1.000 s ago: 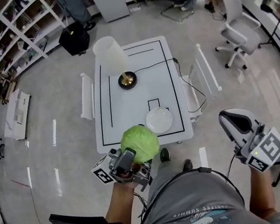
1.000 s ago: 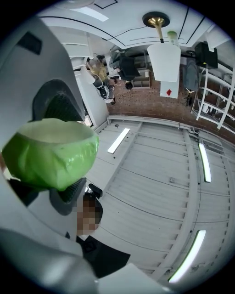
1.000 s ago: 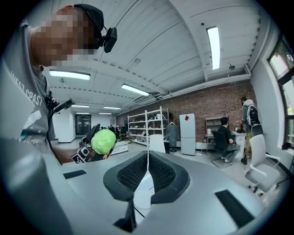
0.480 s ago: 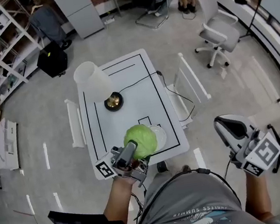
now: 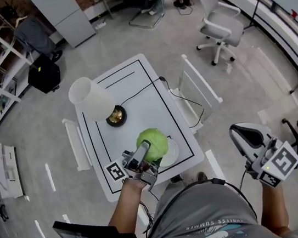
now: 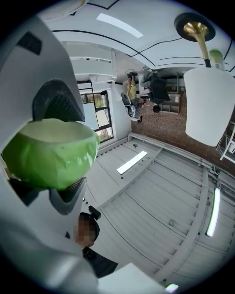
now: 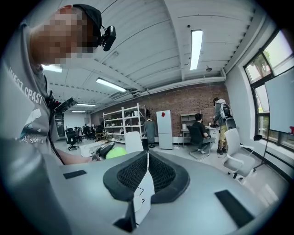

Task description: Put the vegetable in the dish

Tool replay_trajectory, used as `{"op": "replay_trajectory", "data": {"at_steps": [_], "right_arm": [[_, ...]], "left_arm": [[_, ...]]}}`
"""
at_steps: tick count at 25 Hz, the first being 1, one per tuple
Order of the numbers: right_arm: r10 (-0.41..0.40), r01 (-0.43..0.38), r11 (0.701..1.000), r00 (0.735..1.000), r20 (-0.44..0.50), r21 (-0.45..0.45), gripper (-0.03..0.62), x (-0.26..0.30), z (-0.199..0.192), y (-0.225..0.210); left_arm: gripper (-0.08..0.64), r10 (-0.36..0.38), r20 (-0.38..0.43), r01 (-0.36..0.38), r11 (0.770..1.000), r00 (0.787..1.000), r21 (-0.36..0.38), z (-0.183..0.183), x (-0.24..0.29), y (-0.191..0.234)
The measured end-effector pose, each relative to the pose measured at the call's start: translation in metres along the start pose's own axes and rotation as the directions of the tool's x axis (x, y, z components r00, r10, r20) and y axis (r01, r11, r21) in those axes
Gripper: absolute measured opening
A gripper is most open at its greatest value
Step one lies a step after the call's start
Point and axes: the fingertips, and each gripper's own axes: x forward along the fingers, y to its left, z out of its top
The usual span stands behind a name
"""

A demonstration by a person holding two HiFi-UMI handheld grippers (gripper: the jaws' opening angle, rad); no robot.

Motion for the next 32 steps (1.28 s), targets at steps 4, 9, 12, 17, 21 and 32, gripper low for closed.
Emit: {"op": "replay_trajectory", "data": {"at_steps": [4, 9, 12, 17, 21, 32], "right_arm": [[-0.026, 0.026, 1.000, 1.000, -0.005, 0.003, 0.010, 0.004, 0.001, -0.001], [-0.060, 0.060, 0.998, 0.998, -0.024, 0.010, 0.011, 0.004, -0.004, -0.003], [-0.073, 0.073, 0.997, 0.997, -0.029, 0.018, 0.011, 0.002, -0.006, -0.002], [-0.085, 0.086, 0.996, 0.996, -0.041, 0.029, 0.011, -0.002, -0.011, -0.005], [-0.081, 0.083, 0.996, 0.995, -0.054, 0.042, 0.010, 0.001, -0.017, -0.007], [-0.067, 0.074, 0.995, 0.994, -0.089, 0.069, 0.011, 0.008, -0.030, -0.014]], "left_arm": [[0.385, 0.030, -0.021, -0.031, 0.999, 0.999, -0.039, 0.006, -0.004, 0.025], [0.385, 0.073, -0.046, -0.076, 0.994, 0.996, -0.076, 0.007, -0.011, 0.054], [0.385, 0.098, -0.059, -0.103, 0.990, 0.993, -0.091, 0.005, -0.016, 0.068], [0.385, 0.143, -0.083, -0.151, 0.984, 0.986, -0.099, 0.002, -0.022, 0.090], [0.383, 0.182, -0.087, -0.191, 0.976, 0.979, -0.109, 0.003, -0.029, 0.108], [0.383, 0.277, -0.121, -0.291, 0.950, 0.953, -0.117, -0.004, -0.048, 0.148]]}}
